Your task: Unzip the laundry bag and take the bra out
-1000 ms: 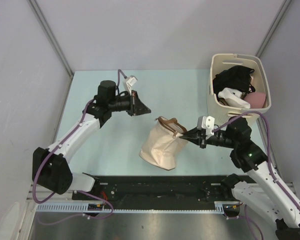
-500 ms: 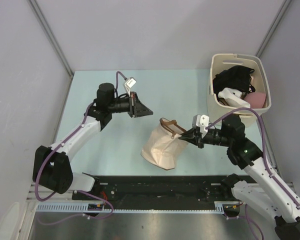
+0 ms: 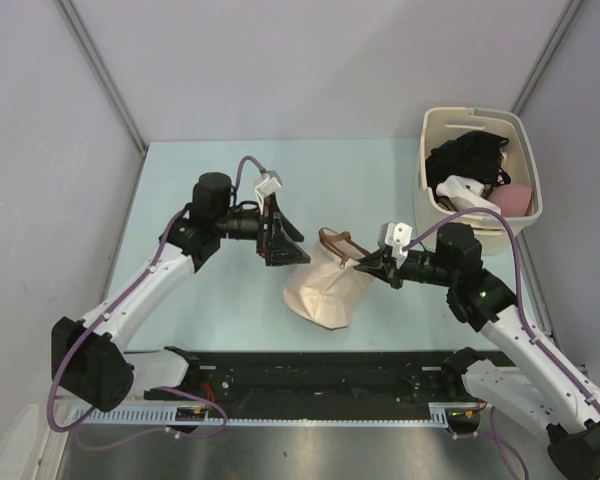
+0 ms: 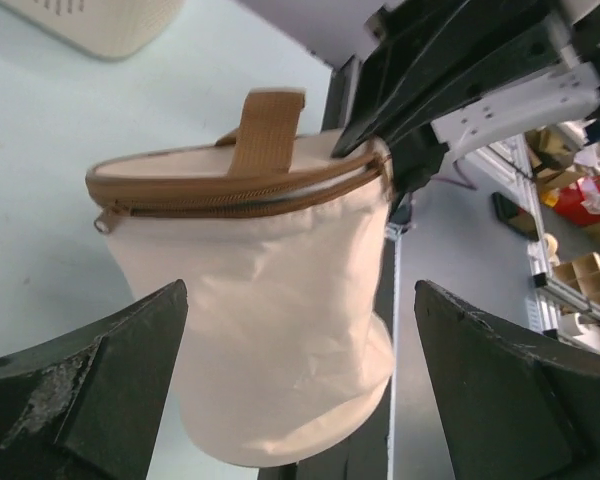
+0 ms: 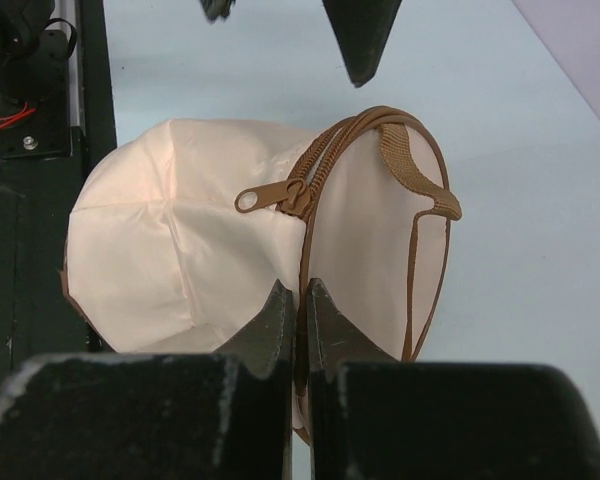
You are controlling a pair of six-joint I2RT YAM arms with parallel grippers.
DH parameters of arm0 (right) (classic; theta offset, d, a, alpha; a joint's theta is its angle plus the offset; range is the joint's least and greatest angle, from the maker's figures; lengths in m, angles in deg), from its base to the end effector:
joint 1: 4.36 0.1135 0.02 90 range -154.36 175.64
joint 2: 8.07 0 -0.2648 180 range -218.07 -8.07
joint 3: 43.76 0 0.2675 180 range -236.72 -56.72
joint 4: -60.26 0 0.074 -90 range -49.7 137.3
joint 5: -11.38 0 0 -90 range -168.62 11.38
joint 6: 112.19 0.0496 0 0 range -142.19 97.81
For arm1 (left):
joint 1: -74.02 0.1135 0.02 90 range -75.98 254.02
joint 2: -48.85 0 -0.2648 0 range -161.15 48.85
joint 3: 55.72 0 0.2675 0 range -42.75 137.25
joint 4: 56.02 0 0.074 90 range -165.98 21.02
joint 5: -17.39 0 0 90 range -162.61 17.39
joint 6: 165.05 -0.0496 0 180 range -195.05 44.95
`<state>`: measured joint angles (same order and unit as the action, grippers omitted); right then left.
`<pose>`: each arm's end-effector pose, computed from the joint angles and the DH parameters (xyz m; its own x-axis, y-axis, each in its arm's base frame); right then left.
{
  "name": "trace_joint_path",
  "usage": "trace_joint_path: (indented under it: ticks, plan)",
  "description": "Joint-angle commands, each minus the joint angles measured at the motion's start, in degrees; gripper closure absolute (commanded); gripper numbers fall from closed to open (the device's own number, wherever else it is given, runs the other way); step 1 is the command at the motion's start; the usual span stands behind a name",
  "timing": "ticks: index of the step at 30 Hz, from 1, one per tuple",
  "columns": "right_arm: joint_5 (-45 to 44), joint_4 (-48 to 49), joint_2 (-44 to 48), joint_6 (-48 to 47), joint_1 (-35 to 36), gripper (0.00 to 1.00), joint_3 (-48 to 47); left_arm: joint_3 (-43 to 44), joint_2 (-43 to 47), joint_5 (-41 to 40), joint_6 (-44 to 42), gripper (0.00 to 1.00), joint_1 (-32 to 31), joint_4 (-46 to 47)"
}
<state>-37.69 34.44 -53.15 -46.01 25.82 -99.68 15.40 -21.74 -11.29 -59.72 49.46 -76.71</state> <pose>0.1595 0.1304 0.3225 0.1699 -0.2541 -0.9521 -0.9382 0.2539 -0.2352 0.2469 -0.1607 0.3320 -0.5531 0.1133 -0.8254 0.8319 0.1287 -0.5398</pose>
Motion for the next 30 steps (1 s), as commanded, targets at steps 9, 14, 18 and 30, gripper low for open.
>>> trace_joint_path:
  ticks: [9, 14, 18, 30]
  plan:
    - [1.1, 9.4, -0.9, 2.1, -0.5, 1.00, -0.8, -5.2, -3.2, -3.0, -4.9, 0.00, -0.8, -5.4]
    - [0.9, 11.9, -1.1, 3.1, -0.5, 1.00, -0.3, -7.7, -3.5, 1.2, 2.1, 0.34, -2.1, 3.3]
    - [1.2, 14.7, -1.6, 4.3, -0.5, 1.00, 0.0, -8.0, -5.7, 1.6, 7.2, 0.90, -4.2, 9.7]
    - [-13.1, 5.3, -1.7, 8.2, -0.4, 0.00, -0.5, -3.8, 2.1, -27.7, 6.9, 1.00, -4.2, -0.3]
